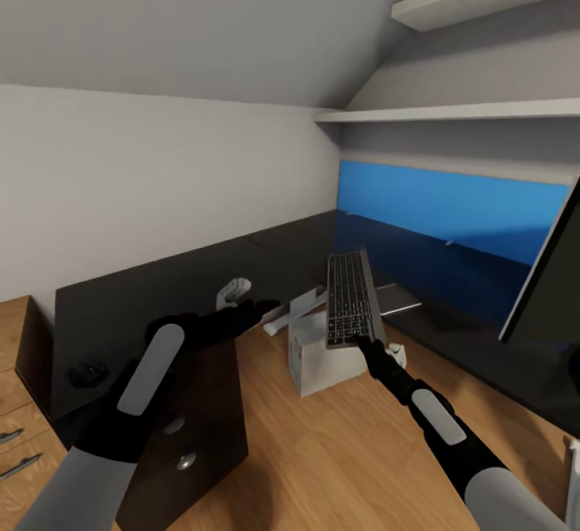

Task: In the bedroom, organize the workspace by keeping the computer under the desk, ensuring the monitor is on the desk, placing the keyboard on the desk next to the monitor, placing the mouse on the desk next to the keyboard, moving the folder from the swivel chair onto the desk next to the mouse, stacking the notebook on top of the folder with the pen on top of the notebook, and positioning the swivel chair next to the desk.

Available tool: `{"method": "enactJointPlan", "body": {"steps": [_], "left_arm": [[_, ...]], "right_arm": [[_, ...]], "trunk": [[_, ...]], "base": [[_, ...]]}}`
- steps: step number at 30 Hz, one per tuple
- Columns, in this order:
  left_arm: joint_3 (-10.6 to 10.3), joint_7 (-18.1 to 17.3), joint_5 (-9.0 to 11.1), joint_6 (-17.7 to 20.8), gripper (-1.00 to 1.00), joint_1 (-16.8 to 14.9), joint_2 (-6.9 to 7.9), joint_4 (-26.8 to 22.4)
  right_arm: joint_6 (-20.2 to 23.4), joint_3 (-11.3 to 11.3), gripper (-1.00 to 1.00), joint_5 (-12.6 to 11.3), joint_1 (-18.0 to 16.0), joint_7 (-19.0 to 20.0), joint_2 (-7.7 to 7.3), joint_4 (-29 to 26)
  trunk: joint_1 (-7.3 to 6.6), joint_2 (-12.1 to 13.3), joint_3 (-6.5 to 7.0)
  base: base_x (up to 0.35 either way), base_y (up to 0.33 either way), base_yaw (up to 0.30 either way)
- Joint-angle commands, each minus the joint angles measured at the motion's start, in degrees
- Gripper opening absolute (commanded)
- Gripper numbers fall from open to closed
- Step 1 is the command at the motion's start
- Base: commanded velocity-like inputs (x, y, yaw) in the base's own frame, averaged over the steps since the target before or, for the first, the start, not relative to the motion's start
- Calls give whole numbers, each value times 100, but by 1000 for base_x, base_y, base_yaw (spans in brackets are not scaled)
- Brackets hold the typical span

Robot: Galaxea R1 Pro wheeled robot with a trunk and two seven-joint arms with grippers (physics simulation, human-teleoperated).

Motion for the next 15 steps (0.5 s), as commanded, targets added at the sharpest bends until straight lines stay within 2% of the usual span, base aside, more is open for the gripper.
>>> {"method": "enactJointPlan", "body": {"steps": [1,10,15], "left_arm": [[-8,58,58,2,100,-5,4,-6],[-8,58,56,10,100,-5,4,-6],[-12,57,53,10,100,-5,4,-6]], "right_arm": [[20,20,-100,-61,-4,25,-10,-1],[96,30,-100,-66,3,41,-58,-289],[536,26,-100,-90,4,193,-172,-316]], "trunk": [[-23,39,12],[-221,400,174],[-287,520,228]], "base": [[0,0,0],[0,0,0],[0,0,0]]}}
